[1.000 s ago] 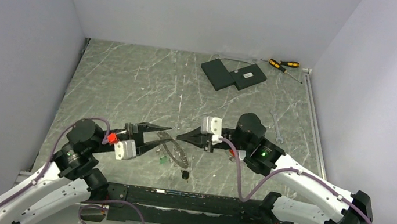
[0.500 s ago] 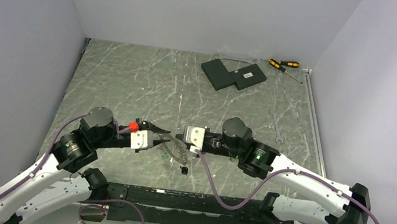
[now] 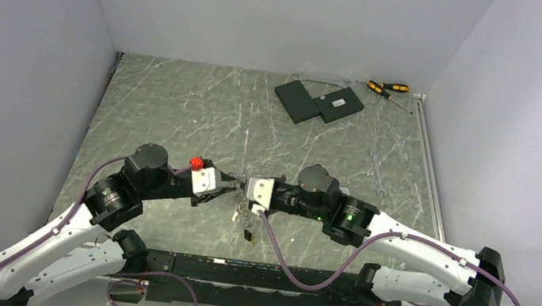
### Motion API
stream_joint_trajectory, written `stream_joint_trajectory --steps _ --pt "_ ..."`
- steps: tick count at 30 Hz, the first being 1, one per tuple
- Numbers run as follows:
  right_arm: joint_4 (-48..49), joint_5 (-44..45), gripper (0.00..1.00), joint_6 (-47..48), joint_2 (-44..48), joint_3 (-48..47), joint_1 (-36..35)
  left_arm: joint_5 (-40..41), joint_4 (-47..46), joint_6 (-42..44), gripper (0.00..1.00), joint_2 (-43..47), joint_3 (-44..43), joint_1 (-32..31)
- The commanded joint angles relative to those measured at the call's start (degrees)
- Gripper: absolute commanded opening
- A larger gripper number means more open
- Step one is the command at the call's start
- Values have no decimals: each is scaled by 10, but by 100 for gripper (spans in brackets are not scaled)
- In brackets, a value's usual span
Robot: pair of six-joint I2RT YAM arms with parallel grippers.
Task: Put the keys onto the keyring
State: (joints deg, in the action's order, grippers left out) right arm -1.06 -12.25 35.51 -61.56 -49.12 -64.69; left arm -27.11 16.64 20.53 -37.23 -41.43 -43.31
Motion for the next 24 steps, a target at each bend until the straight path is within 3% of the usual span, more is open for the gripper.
stream_joint_trajectory --steps 1,11,14,22,23,24 --pt "36 11 0 12 -1 -36 -6 2 -39 -19 30 -7 7 0" --pt "46 17 0 11 -4 -34 -12 9 -59 -29 14 -28 17 -1" --pt "49 16 0 9 -3 -33 -12 6 -64 -30 0 -28 19 0" --pt "61 8 0 -24 6 -19 -10 23 -88 -10 0 12 42 0" --pt "61 -6 4 -35 9 -15 -5 22 -91 -5 0 19 44 0" --pt "64 -21 20 -50 14 -9 1 18 -96 -2 0 26 48 0"
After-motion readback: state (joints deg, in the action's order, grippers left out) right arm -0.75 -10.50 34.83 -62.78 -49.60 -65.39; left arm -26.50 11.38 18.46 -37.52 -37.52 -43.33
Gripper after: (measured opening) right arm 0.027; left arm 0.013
